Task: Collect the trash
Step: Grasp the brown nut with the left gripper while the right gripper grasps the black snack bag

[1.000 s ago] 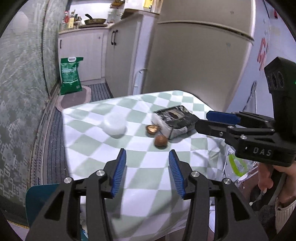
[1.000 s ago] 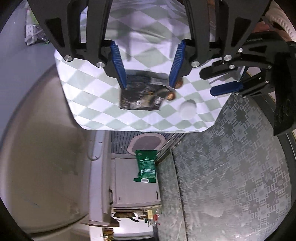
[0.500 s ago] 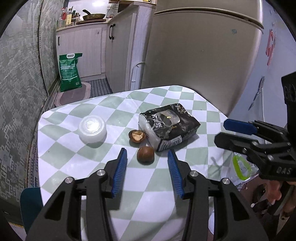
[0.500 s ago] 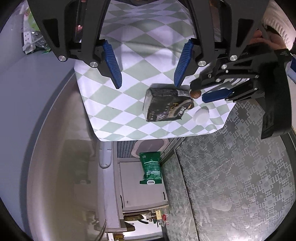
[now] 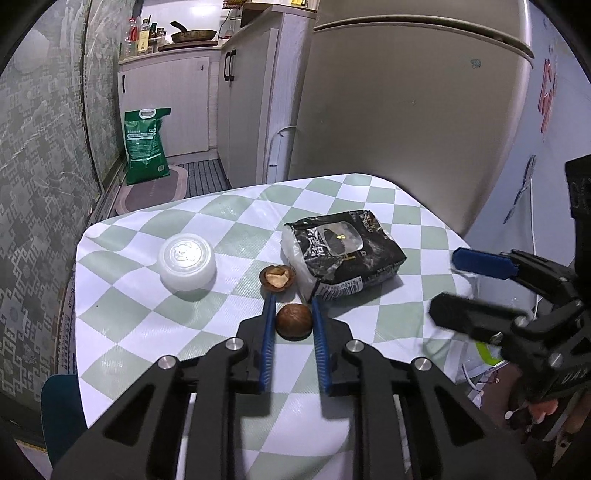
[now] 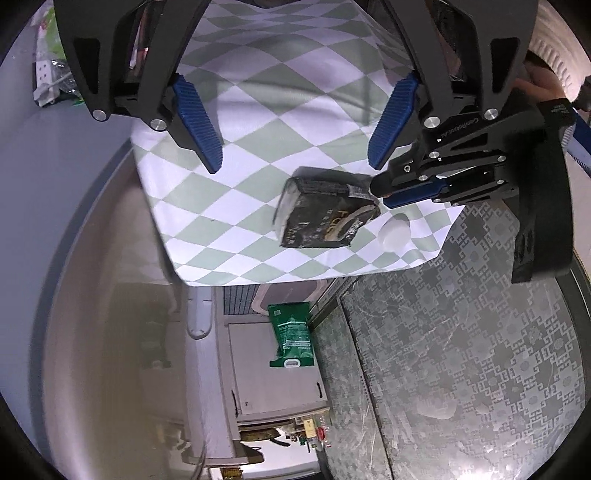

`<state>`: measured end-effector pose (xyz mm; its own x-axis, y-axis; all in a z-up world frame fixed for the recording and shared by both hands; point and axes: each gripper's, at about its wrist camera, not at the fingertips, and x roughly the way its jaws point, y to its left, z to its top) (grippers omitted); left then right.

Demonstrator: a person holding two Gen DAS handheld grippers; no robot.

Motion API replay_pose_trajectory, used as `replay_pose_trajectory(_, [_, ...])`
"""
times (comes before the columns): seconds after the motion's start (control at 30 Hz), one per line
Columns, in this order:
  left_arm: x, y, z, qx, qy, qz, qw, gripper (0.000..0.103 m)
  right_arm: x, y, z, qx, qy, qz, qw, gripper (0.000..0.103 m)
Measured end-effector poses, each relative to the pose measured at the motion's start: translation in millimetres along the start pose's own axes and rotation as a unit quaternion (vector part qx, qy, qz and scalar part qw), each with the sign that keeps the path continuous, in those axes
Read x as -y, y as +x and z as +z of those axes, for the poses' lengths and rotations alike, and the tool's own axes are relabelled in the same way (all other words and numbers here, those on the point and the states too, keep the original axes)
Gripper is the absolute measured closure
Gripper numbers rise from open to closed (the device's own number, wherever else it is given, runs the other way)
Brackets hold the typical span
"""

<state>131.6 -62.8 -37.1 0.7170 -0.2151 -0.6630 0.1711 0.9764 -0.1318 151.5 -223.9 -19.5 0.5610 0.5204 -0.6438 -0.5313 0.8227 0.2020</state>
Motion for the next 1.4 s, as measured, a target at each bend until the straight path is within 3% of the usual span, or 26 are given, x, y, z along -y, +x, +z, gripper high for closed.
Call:
replay_pose_trajectory(0.5, [-40,-29,-2,0.024,-0.048,0.001,0.9985,0.082,-43,34,7,-0.011,-0.038,-0.032,0.999,0.014])
replay_pose_trajectory(1.03, [-77,-61,-12,0.04,-0.063,-0.005,0.9972,0.082,-53,67,17,0.006,-0.037,-0.128,0.991,0.014])
replay_pose_trajectory(1.1, [-81,-65,-13,0.043,-0.065,-0.005,0.9969,0.082,-52,70,21,0.006,-0.038,-0.137,0.99,0.019])
replay_pose_trajectory(1.13, [-84,-66,-14,0.044,-0.067,-0.006,0.9968,0.082,-52,71,22,0.006,-0.039,-0.142,0.989,0.03])
replay_pose_trajectory(1.17, [-87,-68,-14,0.046,-0.068,-0.005,0.9966,0.082,-51,72,23,0.005,-0.041,-0.147,0.988,0.032])
replay_pose_trajectory(1.4, [-108,-81,-20,0.054,-0.079,0.0,0.9954,0.082,-55,62,36,0.011,-0.038,-0.152,0.988,0.033])
